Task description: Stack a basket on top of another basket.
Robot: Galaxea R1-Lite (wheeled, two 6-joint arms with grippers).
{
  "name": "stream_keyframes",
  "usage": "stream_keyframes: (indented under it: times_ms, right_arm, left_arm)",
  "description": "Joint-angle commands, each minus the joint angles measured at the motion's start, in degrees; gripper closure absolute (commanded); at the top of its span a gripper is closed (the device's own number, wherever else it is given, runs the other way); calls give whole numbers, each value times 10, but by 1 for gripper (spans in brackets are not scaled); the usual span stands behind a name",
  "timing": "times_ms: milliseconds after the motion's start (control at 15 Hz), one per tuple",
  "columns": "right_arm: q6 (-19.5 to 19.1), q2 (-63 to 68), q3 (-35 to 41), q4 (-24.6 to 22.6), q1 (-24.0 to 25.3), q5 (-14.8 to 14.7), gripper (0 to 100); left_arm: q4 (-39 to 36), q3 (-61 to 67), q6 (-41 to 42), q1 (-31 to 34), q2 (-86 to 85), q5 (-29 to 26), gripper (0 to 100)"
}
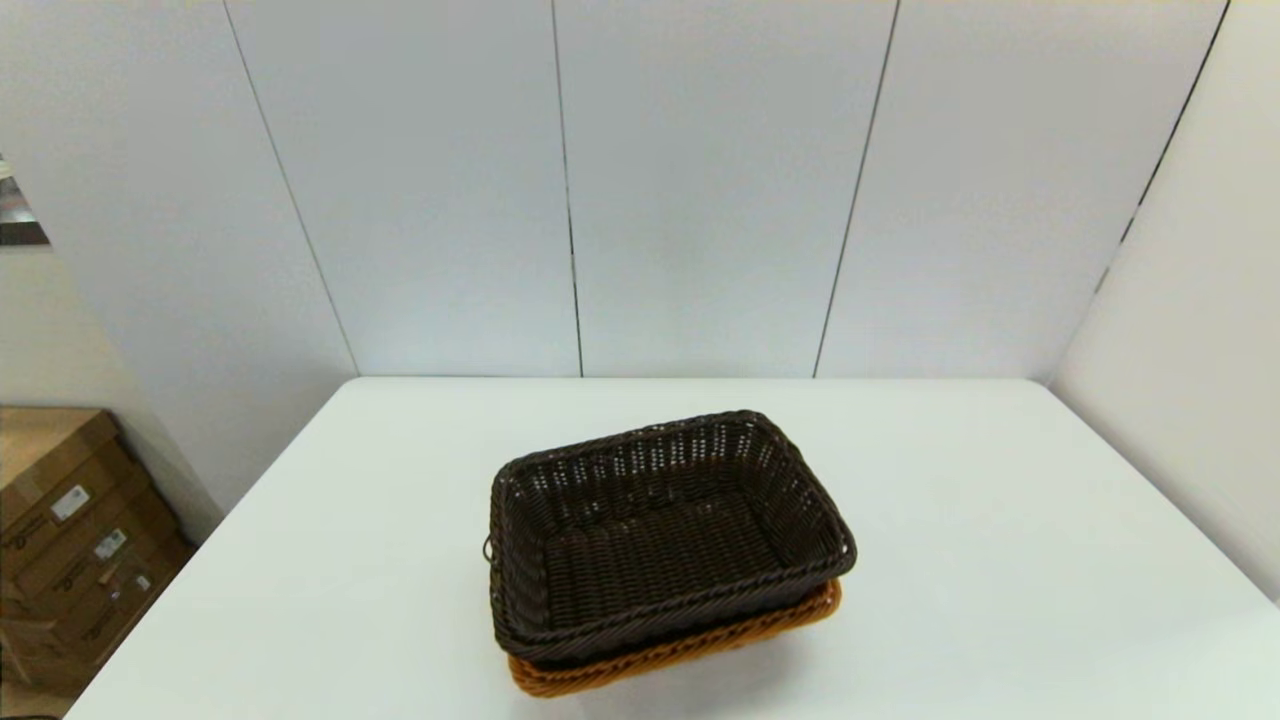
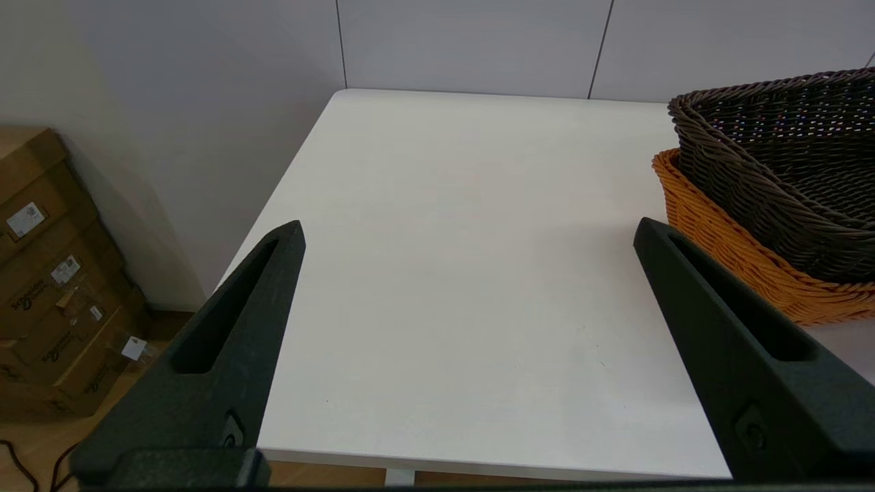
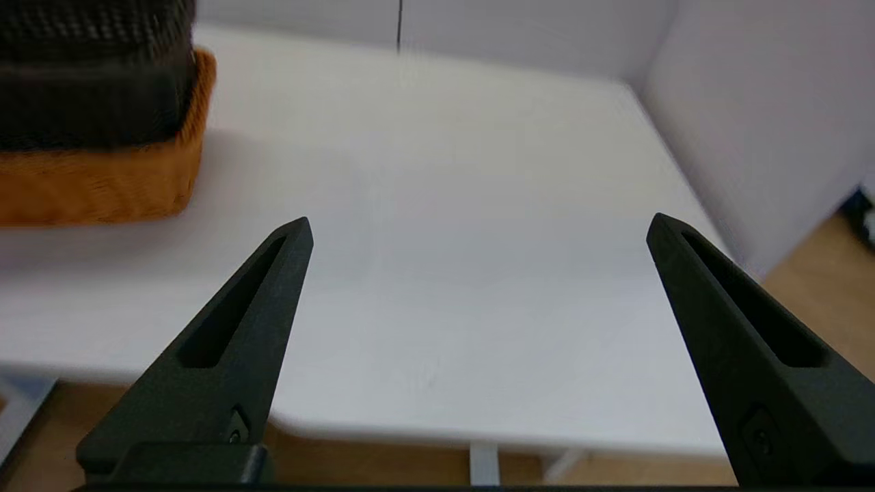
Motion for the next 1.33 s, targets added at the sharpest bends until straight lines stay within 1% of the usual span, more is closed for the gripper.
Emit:
stream_keyframes:
  times_ms: [67,133,267,400,1333]
  right_arm:
    - [21,-1,31,-48,0,4,0]
    - [20,-1,43,-49,0,6,0]
    - [21,-1,53,-75,0,9,0]
    - [22,-1,56,-84,0,9,0]
    - [28,-1,56,-85,0,9,0]
  left_arm:
    - [0,1,0,0,0,0,0]
    - [0,1,0,1,0,0,0]
    - [0,1,0,0,1,0,0]
    - [0,1,0,1,0,0,0]
    - [0,1,0,0,0,0,0]
